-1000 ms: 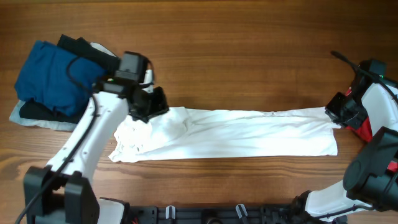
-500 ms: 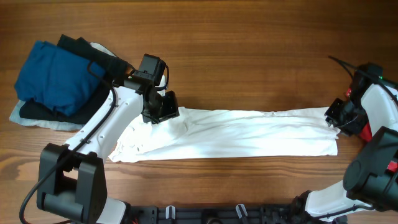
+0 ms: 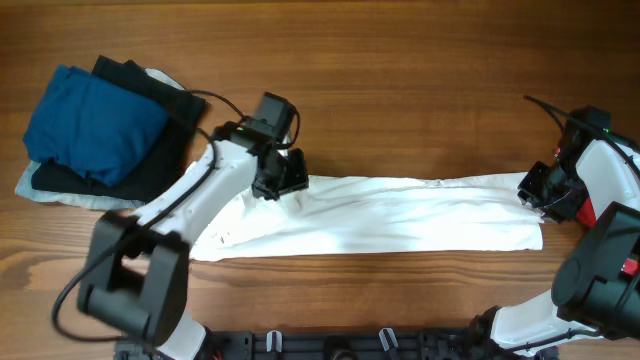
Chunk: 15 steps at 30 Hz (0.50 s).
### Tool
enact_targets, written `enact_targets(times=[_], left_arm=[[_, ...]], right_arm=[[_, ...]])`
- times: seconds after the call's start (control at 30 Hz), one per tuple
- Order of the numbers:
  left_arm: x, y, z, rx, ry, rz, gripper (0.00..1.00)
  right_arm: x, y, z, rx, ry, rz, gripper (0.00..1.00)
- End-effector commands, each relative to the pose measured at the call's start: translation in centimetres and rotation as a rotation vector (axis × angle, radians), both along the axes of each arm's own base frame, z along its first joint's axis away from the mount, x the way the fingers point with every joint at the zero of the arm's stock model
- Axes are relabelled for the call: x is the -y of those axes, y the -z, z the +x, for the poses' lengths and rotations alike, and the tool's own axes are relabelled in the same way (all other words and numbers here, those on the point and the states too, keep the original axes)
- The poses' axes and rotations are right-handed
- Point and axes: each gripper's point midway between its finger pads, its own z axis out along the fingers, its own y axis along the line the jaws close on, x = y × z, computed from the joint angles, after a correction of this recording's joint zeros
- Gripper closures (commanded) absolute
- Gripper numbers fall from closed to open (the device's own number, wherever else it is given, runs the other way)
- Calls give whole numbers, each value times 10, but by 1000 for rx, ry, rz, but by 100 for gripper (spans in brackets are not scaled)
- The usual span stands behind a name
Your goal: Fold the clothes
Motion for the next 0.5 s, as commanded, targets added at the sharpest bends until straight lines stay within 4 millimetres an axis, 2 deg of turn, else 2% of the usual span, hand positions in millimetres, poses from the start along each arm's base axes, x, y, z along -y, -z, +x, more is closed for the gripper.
enact_targets(times=[0.0,0.07,0.17,0.27,0.37,0.47], left_arm=[[-5,28,-2,-69,-57,64,60],[-5,37,-3,-86,-57,73,61],[-3,40,0,-79,-57,69,62],[-3,40,2,-73,-57,66,78],[-3,40,2,-73,-57,66,90],[-2,40,2,-72,-57,65,96]], right_arm=[[-5,1,0,9,-2,19,57],[-6,1,0,11,-1,22,57],[-6,1,1,15,-2,24,57],[-6,1,1,15,-1,24,57],[-7,1,2,22,-2,32,57],[-7,1,2,22,-2,33,57]])
